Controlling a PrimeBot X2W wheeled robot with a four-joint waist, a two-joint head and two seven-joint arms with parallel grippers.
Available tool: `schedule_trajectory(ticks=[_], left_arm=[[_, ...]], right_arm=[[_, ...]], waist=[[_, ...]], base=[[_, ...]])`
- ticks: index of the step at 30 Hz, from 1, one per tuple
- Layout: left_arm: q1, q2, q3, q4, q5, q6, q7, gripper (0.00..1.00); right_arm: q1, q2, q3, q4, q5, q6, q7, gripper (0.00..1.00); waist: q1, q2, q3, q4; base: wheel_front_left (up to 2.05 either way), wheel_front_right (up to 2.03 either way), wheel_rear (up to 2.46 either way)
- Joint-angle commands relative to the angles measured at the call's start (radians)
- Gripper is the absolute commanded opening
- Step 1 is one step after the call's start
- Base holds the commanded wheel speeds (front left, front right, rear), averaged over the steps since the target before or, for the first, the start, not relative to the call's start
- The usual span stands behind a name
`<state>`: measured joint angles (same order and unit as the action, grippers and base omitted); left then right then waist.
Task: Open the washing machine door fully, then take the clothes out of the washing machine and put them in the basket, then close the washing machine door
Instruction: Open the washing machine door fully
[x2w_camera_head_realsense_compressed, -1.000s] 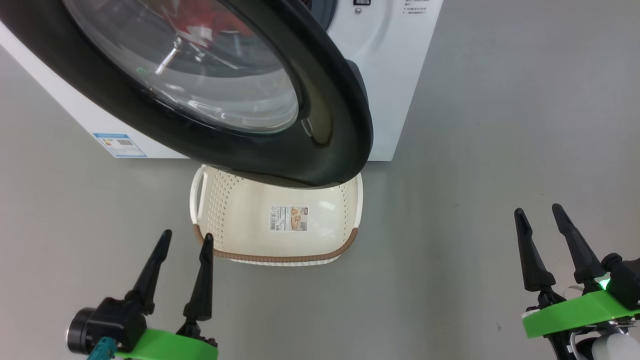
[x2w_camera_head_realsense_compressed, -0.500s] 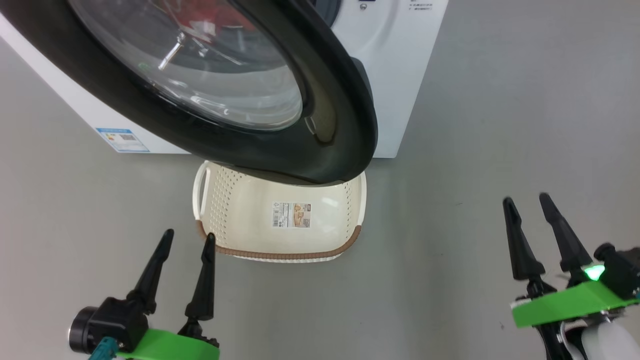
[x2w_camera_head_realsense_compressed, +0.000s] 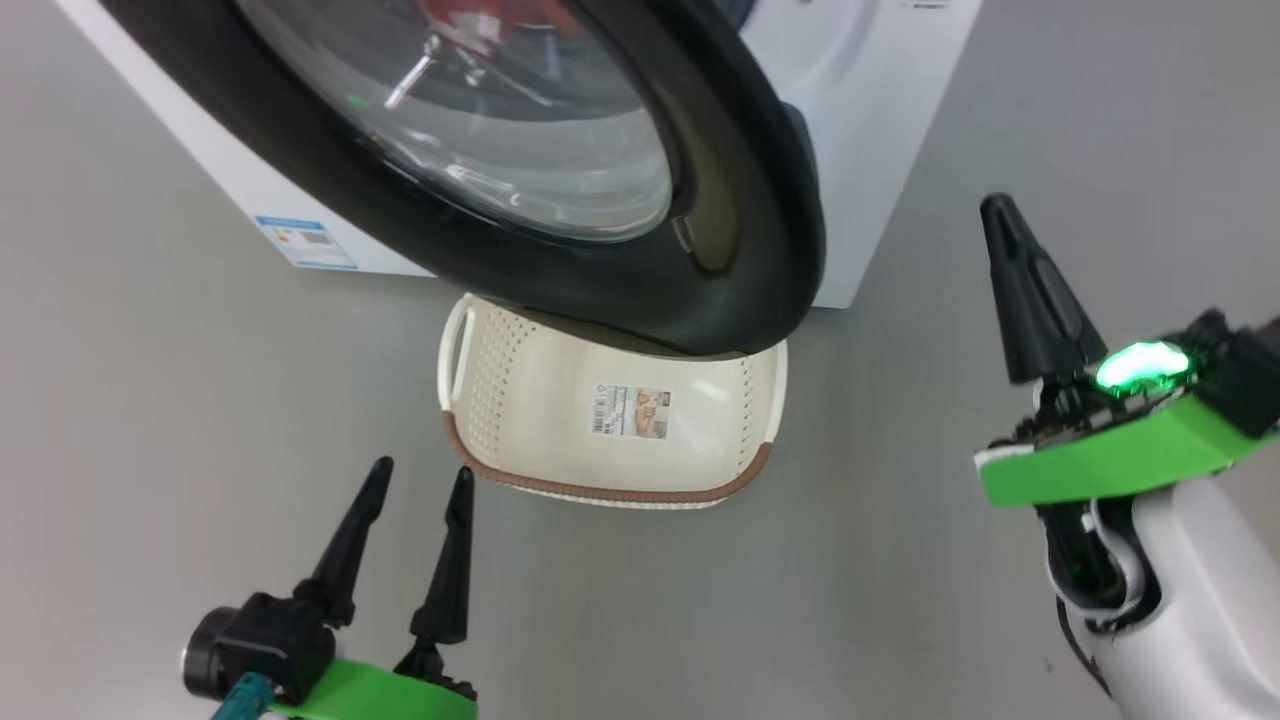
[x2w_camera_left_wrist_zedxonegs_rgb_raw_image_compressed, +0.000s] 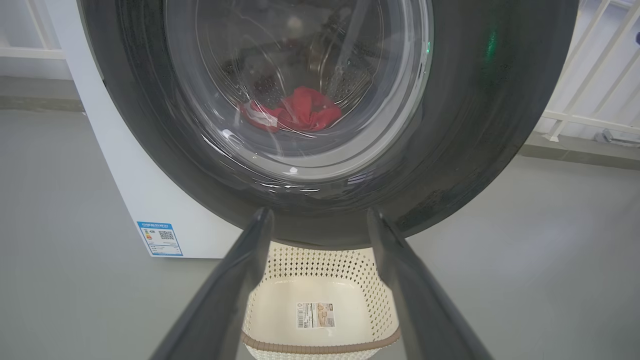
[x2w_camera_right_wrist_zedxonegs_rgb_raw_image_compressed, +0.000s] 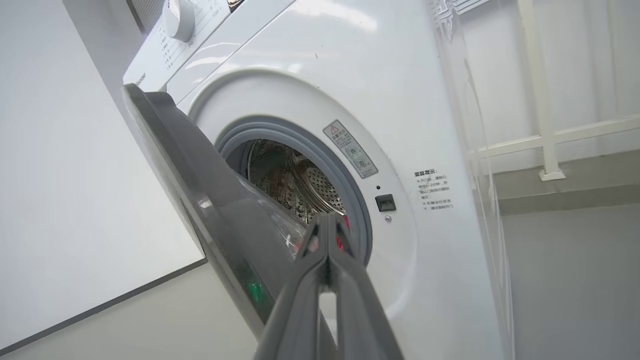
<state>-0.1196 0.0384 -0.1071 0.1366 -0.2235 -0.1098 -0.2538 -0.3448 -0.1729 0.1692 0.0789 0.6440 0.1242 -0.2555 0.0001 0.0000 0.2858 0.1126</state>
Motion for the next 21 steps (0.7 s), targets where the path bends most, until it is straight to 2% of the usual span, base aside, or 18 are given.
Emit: schedule_trajectory(ticks=[1, 7, 13, 14, 21], left_arm=[[-0.012, 0.012, 0.015, -0.03, -0.014, 0.01, -0.008, 1.0], [-0.02, 0.012, -0.017, -0.036, -0.035, 0.019, -0.008, 1.0], [-0.025, 0.012, -0.049, -0.04, -0.058, 0.03, -0.008, 1.0], [-0.027, 0.012, -0.059, -0.042, -0.064, 0.033, -0.008, 1.0], [-0.032, 0.012, -0.082, -0.044, -0.08, 0.042, -0.008, 1.0]], right_arm=[[-0.05, -0.015, 0.035, -0.021, 0.038, 0.007, -0.006, 0.0], [-0.132, -0.058, 0.099, 0.015, 0.163, 0.007, -0.006, 0.0], [-0.208, -0.138, 0.2, 0.065, 0.349, 0.007, -0.006, 0.0], [-0.228, -0.165, 0.237, 0.076, 0.409, 0.007, -0.006, 0.0], [-0.288, -0.253, 0.373, 0.096, 0.616, 0.007, -0.006, 0.0]], waist=[[0.0, 0.0, 0.013, 0.033], [0.0, 0.0, 0.031, 0.082], [0.0, 0.0, 0.049, 0.129], [0.0, 0.0, 0.054, 0.14], [0.0, 0.0, 0.061, 0.165]], base=[[0.0, 0.0, 0.0], [0.0, 0.0, 0.0], [0.0, 0.0, 0.0], [0.0, 0.0, 0.0], [0.0, 0.0, 0.0]])
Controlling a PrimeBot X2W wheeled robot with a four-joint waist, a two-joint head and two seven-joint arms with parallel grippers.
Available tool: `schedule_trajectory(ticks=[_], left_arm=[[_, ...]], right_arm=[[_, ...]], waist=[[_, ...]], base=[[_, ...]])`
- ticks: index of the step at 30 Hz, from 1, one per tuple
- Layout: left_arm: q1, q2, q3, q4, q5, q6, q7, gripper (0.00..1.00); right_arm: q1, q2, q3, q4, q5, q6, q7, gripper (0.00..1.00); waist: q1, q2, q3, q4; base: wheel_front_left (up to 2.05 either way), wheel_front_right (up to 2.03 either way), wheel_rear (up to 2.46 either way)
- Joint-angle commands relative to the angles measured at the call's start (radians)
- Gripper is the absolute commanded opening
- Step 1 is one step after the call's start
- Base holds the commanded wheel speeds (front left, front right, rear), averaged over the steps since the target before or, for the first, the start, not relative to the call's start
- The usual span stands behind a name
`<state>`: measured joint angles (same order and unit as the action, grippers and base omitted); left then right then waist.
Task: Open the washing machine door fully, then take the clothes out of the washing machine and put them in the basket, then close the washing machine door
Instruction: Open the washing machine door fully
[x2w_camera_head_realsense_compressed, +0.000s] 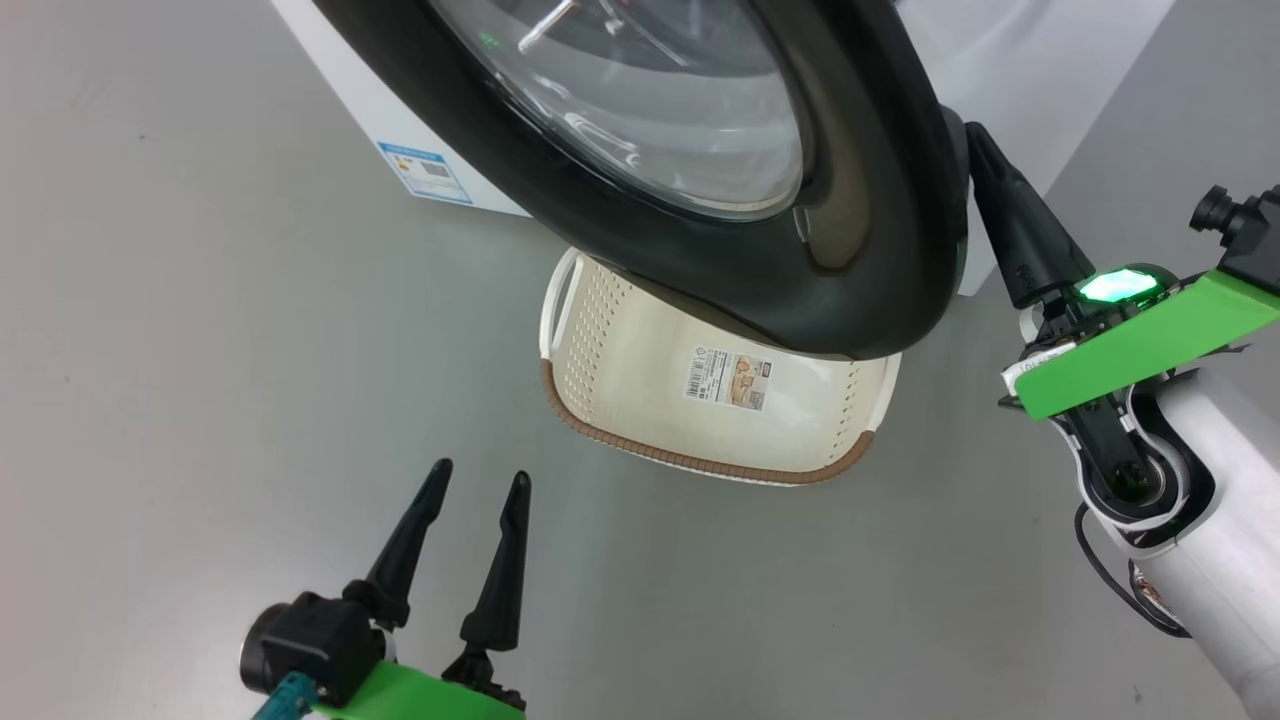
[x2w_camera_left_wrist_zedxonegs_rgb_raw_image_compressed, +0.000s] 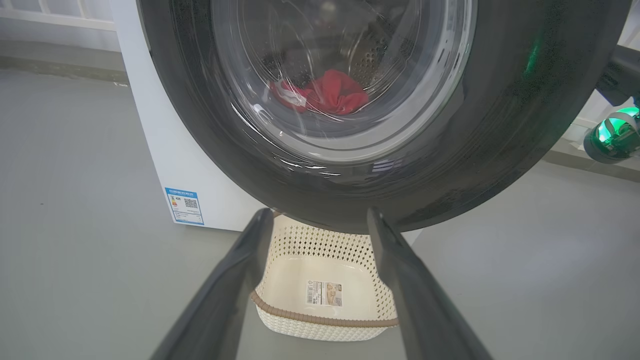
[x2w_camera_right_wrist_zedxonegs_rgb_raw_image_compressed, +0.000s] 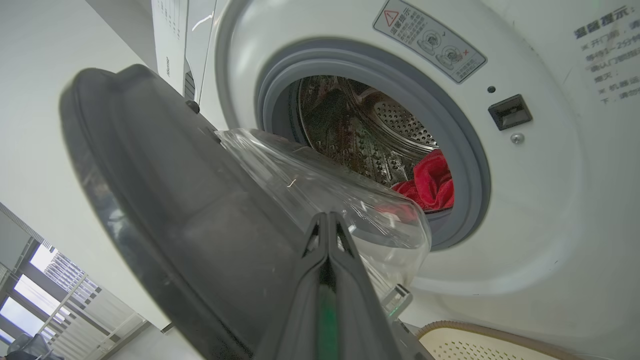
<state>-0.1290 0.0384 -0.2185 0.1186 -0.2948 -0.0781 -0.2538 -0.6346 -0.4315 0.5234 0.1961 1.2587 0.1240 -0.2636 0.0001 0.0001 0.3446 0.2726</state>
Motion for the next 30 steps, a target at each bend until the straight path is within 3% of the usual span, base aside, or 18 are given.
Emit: schedule_trajectory(ticks=[1, 15, 30], left_arm=[[-0.023, 0.012, 0.027, -0.026, -0.01, 0.011, -0.008, 1.0], [0.015, 0.012, 0.025, -0.029, -0.013, 0.025, -0.008, 1.0], [0.065, 0.012, 0.025, -0.031, -0.015, 0.038, -0.008, 1.0]], right_arm=[[-0.004, -0.001, 0.034, -0.019, 0.025, 0.007, 0.002, 0.0], [0.002, -0.082, 0.294, -0.073, 0.183, 0.007, 0.012, 0.0], [0.018, -0.071, 0.437, -0.103, 0.215, 0.007, 0.005, 0.0]], waist=[[-0.0001, -0.0001, 0.002, 0.008], [-0.0001, -0.0001, -0.06, 0.042], [-0.0001, -0.0001, -0.128, 0.128]], base=[[0.0, 0.0, 0.0], [0.0, 0.0, 0.0], [0.0, 0.0, 0.0]])
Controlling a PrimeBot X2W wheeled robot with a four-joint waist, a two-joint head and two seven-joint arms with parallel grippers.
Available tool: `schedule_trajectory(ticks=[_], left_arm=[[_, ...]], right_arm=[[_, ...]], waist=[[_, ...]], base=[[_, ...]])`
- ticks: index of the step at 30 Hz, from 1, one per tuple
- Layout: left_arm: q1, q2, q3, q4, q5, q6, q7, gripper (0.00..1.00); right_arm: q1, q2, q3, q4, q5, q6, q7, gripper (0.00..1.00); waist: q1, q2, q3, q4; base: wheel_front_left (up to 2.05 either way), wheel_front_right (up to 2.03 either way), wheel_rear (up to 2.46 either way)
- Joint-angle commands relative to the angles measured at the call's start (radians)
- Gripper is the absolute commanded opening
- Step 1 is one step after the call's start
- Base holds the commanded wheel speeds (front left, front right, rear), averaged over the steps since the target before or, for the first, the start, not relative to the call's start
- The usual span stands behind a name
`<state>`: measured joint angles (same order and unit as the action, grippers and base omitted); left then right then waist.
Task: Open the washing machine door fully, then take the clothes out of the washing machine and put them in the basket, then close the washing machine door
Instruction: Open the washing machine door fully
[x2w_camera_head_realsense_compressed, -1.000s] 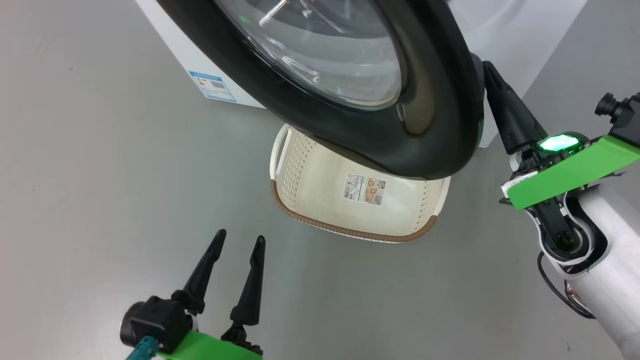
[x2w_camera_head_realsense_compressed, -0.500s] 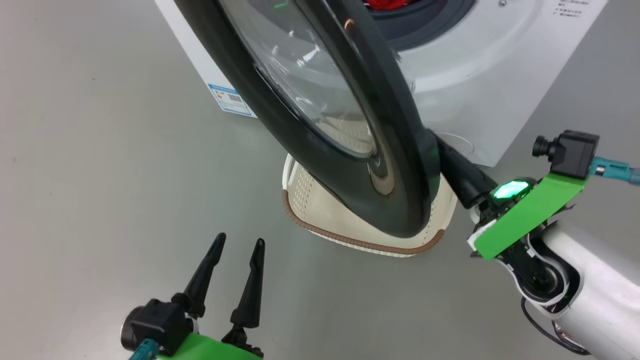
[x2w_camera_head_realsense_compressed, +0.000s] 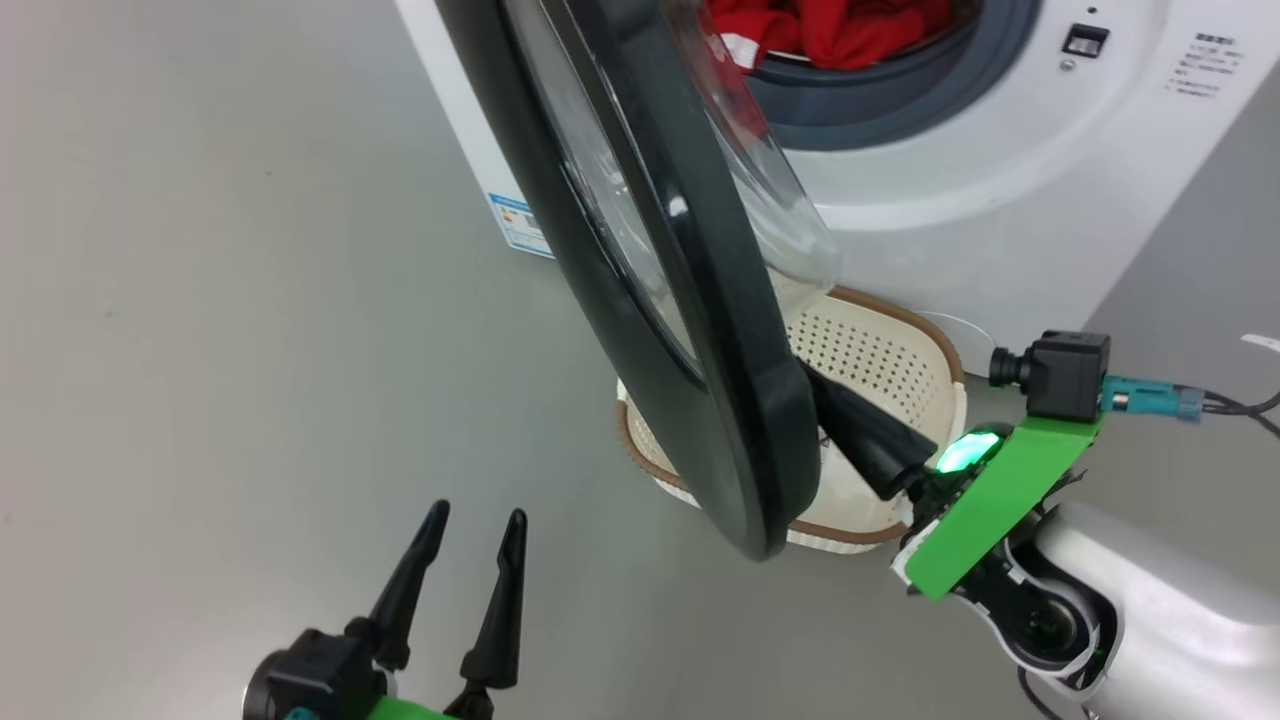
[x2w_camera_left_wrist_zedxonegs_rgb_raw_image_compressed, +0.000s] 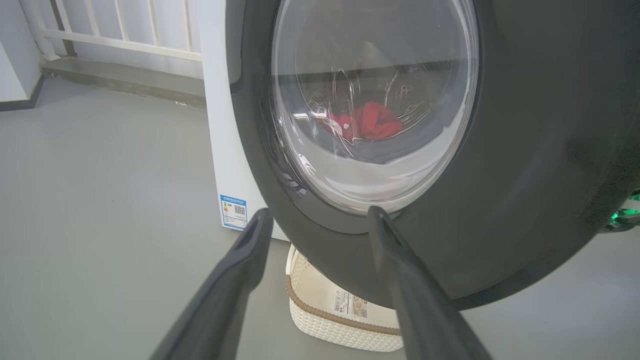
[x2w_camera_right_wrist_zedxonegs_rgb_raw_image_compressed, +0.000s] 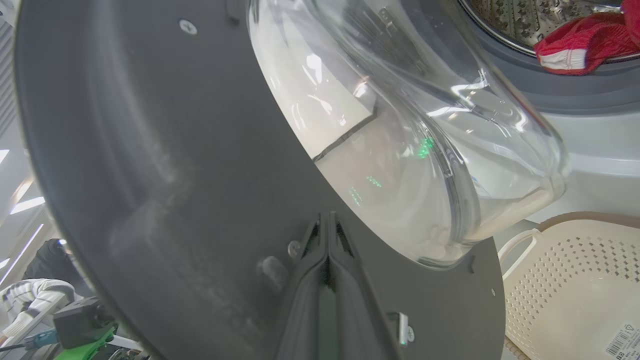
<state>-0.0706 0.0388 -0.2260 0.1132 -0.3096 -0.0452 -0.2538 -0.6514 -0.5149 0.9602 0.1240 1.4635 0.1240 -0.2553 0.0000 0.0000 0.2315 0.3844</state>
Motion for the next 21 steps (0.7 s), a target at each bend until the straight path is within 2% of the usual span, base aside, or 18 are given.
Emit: schedule_trajectory(ticks=[1, 14, 21], left_arm=[[0.01, 0.011, 0.031, -0.024, 0.001, 0.004, -0.008, 1.0], [0.037, 0.011, 0.029, 0.009, 0.018, 0.017, -0.008, 1.0], [0.05, 0.011, 0.058, -0.013, 0.017, 0.031, -0.008, 1.0]], right_arm=[[0.035, 0.015, 0.009, -0.031, 0.011, 0.007, -0.004, 0.0], [0.036, 0.071, 0.091, -0.027, 0.034, 0.007, -0.006, 0.0], [0.002, 0.11, 0.132, -0.01, 0.038, 0.007, -0.006, 0.0]], waist=[[0.0, 0.0, -0.02, 0.025], [0.0, 0.0, -0.076, 0.13], [0.0, 0.0, -0.074, 0.142]], base=[[0.0, 0.0, 0.0], [0.0, 0.0, 0.0], [0.0, 0.0, 0.0]])
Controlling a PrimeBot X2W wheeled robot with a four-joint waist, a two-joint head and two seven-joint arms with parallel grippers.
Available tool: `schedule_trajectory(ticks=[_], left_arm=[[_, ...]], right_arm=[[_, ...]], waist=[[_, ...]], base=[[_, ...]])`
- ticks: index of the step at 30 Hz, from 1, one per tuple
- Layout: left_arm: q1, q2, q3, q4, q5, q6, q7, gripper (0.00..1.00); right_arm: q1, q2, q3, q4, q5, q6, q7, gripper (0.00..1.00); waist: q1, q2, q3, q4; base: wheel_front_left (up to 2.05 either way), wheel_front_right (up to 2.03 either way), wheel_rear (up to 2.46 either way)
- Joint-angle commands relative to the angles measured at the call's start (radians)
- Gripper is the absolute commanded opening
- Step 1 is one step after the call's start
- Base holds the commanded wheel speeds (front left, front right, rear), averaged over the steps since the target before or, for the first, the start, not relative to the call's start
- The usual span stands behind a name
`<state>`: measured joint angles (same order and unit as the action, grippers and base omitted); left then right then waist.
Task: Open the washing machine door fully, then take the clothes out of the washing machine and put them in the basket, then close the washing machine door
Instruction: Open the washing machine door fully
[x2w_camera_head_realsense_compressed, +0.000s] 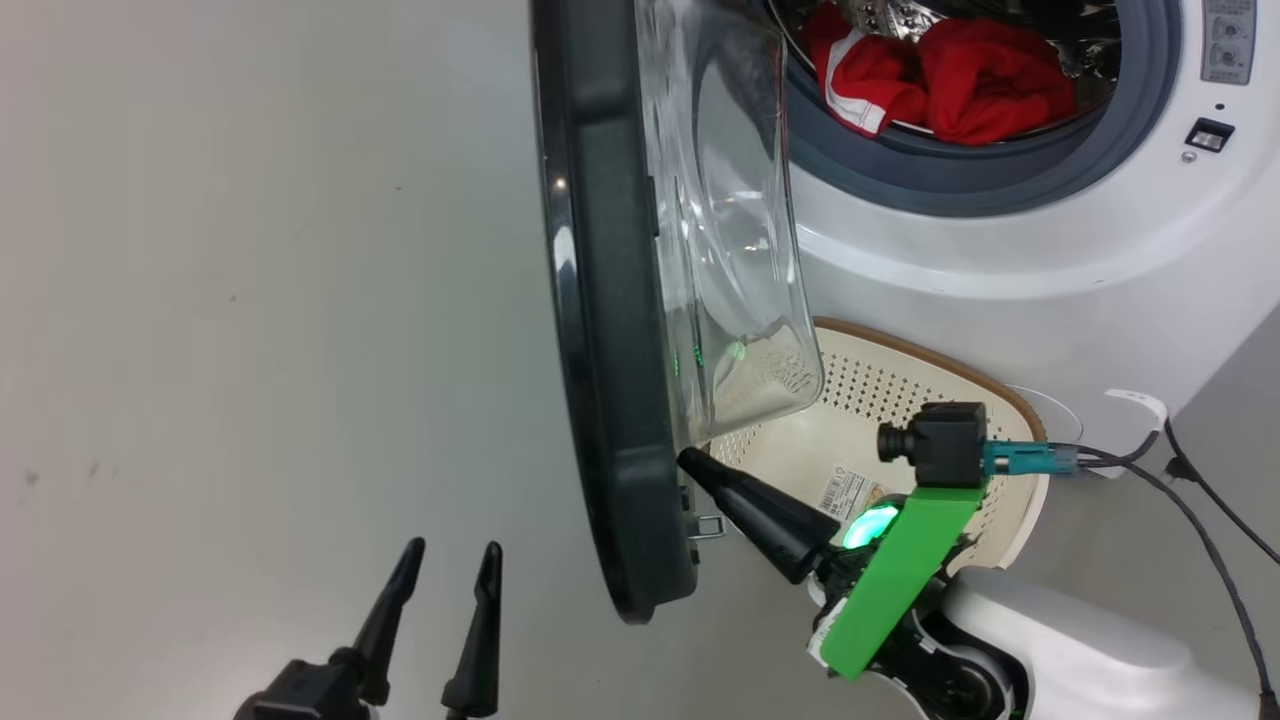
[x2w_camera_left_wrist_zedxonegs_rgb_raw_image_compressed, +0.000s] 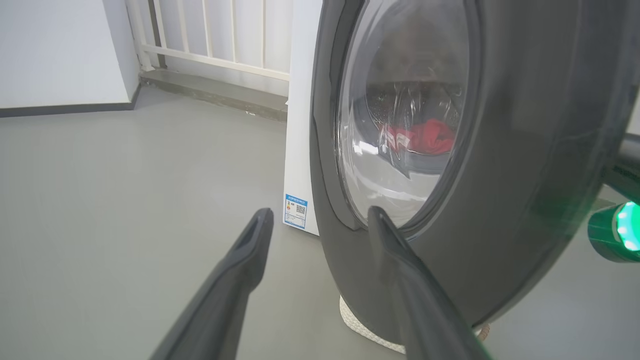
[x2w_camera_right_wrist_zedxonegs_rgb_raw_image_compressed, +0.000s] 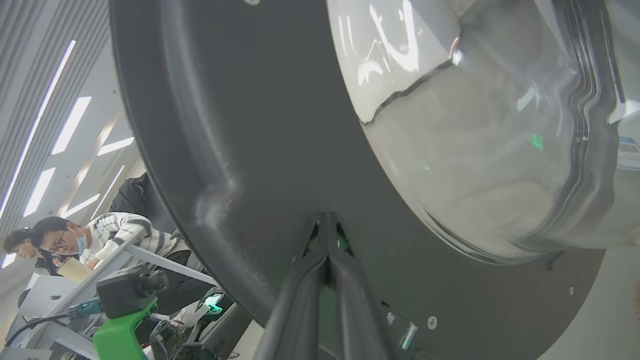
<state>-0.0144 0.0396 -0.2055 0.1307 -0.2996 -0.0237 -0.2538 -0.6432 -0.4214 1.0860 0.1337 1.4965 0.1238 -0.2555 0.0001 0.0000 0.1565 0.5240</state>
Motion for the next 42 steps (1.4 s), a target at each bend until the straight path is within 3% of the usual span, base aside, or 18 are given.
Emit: schedule_trajectory(ticks=[1, 11, 18, 20, 21, 25, 28, 32, 33, 42], left_arm=[[-0.006, 0.011, 0.041, -0.034, 0.004, 0.011, -0.008, 1.0], [0.005, 0.011, 0.057, -0.05, 0.001, 0.02, -0.008, 1.0], [0.007, 0.011, 0.058, -0.041, 0.009, 0.009, -0.008, 1.0], [0.005, 0.011, 0.06, -0.034, 0.014, 0.003, -0.008, 1.0], [0.005, 0.011, 0.06, -0.034, 0.014, 0.003, -0.008, 1.0], [0.004, 0.011, 0.065, -0.019, 0.023, -0.011, -0.008, 1.0], [0.007, 0.011, 0.077, -0.014, 0.029, -0.018, -0.008, 1.0], [0.013, 0.011, 0.092, -0.012, 0.034, -0.024, -0.008, 1.0], [0.014, 0.011, 0.096, -0.011, 0.035, -0.025, -0.008, 1.0], [0.033, 0.011, 0.136, -0.007, 0.038, -0.03, -0.008, 1.0]], right_arm=[[-0.013, 0.021, 0.012, -0.016, 0.005, 0.007, -0.006, 0.0], [-0.048, 0.049, 0.05, 0.007, 0.018, 0.007, -0.006, 0.0], [-0.004, 0.034, 0.006, 0.031, -0.004, 0.007, -0.006, 0.0], [0.021, 0.028, -0.014, 0.042, -0.016, 0.007, -0.006, 0.19], [0.021, 0.028, -0.014, 0.042, -0.016, 0.007, -0.006, 0.19], [0.084, 0.017, -0.064, 0.058, -0.036, 0.007, -0.006, 0.42], [0.129, 0.012, -0.097, 0.063, -0.05, 0.007, -0.006, 0.49], [0.184, 0.002, -0.148, 0.075, -0.072, 0.007, -0.006, 0.82], [0.197, 0.0, -0.162, 0.08, -0.079, 0.007, -0.006, 0.98], [0.323, -0.004, -0.308, 0.144, -0.189, 0.007, -0.006, 1.0]], waist=[[-0.0001, 0.0, 0.003, 0.003], [-0.0001, 0.0, -0.009, 0.003], [-0.0001, 0.0, -0.03, -0.008], [-0.0001, 0.0, -0.037, -0.011], [-0.0001, 0.0, -0.037, -0.011], [-0.0001, 0.0, -0.055, -0.02], [-0.0001, 0.0, -0.064, -0.036], [-0.0001, 0.0, -0.07, -0.053], [-0.0001, 0.0, -0.071, -0.057], [-0.0001, 0.0, -0.087, -0.091]], base=[[0.0, 0.0, 0.0], [0.0, 0.0, 0.0], [0.0, 0.0, 0.0], [0.0, 0.0, 0.0], [0.0, 0.0, 0.0], [0.0, 0.0, 0.0], [0.0, 0.0, 0.0], [0.0, 0.0, 0.0], [0.0, 0.0, 0.0], [0.0, 0.0, 0.0]])
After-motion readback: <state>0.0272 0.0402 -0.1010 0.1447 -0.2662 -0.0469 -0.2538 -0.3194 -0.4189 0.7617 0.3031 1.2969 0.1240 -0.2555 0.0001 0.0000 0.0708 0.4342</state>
